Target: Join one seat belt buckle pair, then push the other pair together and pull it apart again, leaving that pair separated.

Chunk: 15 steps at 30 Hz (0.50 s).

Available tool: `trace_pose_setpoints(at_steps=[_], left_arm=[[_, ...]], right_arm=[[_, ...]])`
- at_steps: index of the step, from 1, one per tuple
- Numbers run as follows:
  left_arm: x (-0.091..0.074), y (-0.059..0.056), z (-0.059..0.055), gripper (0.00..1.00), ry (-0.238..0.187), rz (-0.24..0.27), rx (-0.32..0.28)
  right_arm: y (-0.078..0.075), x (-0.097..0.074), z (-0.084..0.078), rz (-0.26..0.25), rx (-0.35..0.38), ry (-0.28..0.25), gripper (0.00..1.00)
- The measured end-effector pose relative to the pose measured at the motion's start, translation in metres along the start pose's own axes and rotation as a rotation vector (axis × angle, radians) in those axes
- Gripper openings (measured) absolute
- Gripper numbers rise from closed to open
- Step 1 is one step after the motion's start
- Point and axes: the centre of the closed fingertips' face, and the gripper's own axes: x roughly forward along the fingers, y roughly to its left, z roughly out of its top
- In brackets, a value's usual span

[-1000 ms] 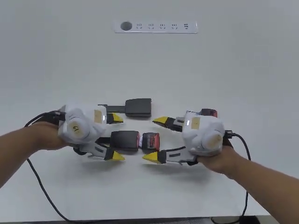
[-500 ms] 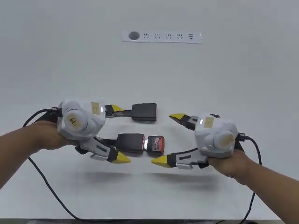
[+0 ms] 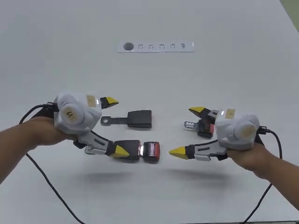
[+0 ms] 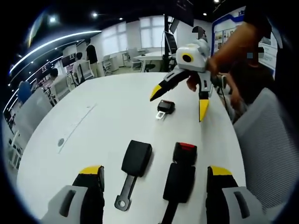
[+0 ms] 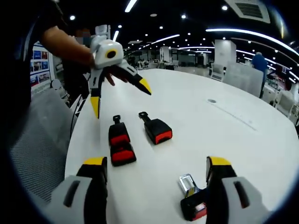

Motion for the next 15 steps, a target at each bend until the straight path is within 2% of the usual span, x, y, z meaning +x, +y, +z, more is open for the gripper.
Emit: trace_pose_setpoints(at_steps=[9,15], left_arm=[[0.004,0.018,0.007,0.92,-0.001,0.010,0.015],[0.010,0.025,0.008,0.91,0.004,0.001,0.019]], right_arm=[[-0.027,-0.017,-0.010,-0.030,0.010,0.027,0.88],[-0.034,-0.020,-0.023,-0.035,0.019,0.058,0.86]])
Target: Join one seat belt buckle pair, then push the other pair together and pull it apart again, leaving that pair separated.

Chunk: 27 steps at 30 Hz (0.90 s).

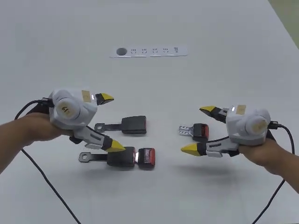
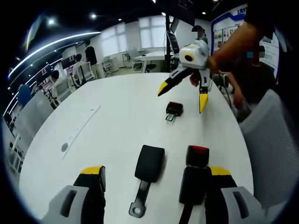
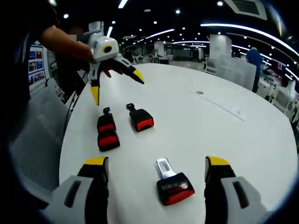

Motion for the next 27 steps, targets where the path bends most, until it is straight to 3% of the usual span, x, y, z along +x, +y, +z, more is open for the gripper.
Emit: trace_pose_setpoints(at_steps=[20,27], left_arm=[[0.042,0.012,-0.015,0.81,0.034,-0.066,0.008],[0.057,0.015,-0.026,0.75,0.057,-0.082,-0.016]], right_arm=[[-0.019,0.001,-0.038,0.042,-0.009,0.109,0.76],[-0.015,0.002,-0.049,0.089,-0.007,0.141,0.69]])
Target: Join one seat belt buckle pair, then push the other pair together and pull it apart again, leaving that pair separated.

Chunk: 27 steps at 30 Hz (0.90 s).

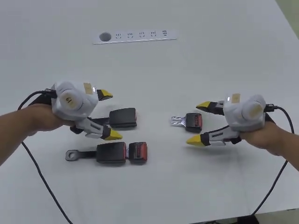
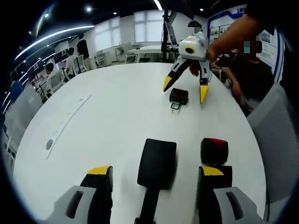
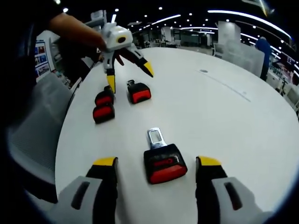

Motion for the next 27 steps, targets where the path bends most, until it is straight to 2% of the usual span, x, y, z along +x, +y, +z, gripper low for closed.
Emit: trace_pose_setpoints(at_steps=[1,4,8,11,12,16,18,19,20,21,24,27], left_arm=[[0.003,0.000,-0.002,0.74,0.004,-0.005,-0.020],[0.008,-0.002,-0.009,0.70,0.030,-0.019,0.022],[0.013,-0.004,-0.013,0.60,0.043,-0.034,0.019],[0.016,-0.004,-0.021,0.53,0.083,-0.030,0.066],[0.015,-0.006,-0.016,0.52,0.049,-0.038,0.053],[0.015,-0.006,-0.013,0.48,0.026,-0.042,0.049],[0.016,-0.003,-0.012,0.42,0.020,-0.033,0.058],[0.016,-0.003,-0.011,0.41,0.016,-0.033,0.059],[0.015,-0.002,-0.010,0.38,0.015,-0.028,0.062],[0.015,0.001,-0.011,0.35,0.022,-0.017,0.078],[0.019,-0.001,-0.015,0.35,0.017,-0.030,0.103],[0.018,0.000,-0.014,0.34,0.014,-0.036,0.101]], right_arm=[[-0.001,0.001,-0.002,0.007,0.005,0.007,0.69],[0.000,0.000,-0.006,0.023,-0.007,0.026,0.67],[0.004,-0.002,-0.007,0.049,-0.011,0.045,0.61],[0.002,-0.002,-0.004,0.055,-0.016,0.045,0.58],[0.002,-0.002,-0.003,0.055,-0.022,0.047,0.56],[0.003,0.000,0.000,0.056,-0.045,0.050,0.46],[0.002,0.001,-0.001,0.052,-0.058,0.058,0.43],[-0.003,0.001,-0.002,0.032,-0.095,0.070,0.40],[-0.005,0.001,-0.003,0.023,-0.101,0.075,0.37],[-0.003,0.001,-0.002,0.037,-0.099,0.071,0.37],[-0.005,0.002,-0.002,0.035,-0.113,0.074,0.36],[-0.006,0.003,-0.001,0.043,-0.118,0.073,0.36]])
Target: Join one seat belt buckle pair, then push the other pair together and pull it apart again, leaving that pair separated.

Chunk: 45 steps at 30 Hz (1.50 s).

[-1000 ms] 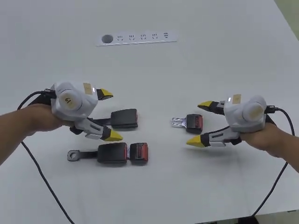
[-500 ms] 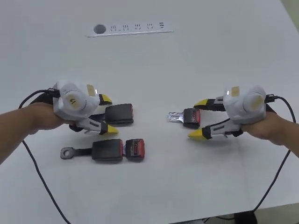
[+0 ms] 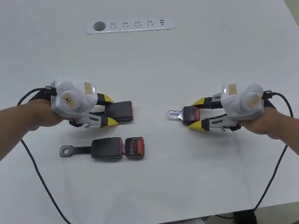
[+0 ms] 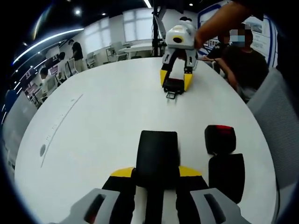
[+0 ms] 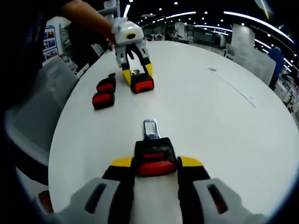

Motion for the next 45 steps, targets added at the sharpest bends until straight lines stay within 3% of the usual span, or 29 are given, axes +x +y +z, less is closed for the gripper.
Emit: trace_pose_setpoints(at_steps=[4,12,45], left_arm=[[0.000,-0.001,0.001,0.34,0.010,-0.028,0.037],[0.001,-0.001,0.002,0.34,0.013,-0.056,0.047],[0.001,-0.001,0.003,0.34,0.028,-0.078,0.058]], right_arm=[[-0.001,0.001,0.000,0.012,-0.014,0.005,0.36],[-0.001,0.006,0.006,0.033,-0.038,0.017,0.35],[0.013,0.059,0.057,0.080,-0.078,-0.041,0.35]])
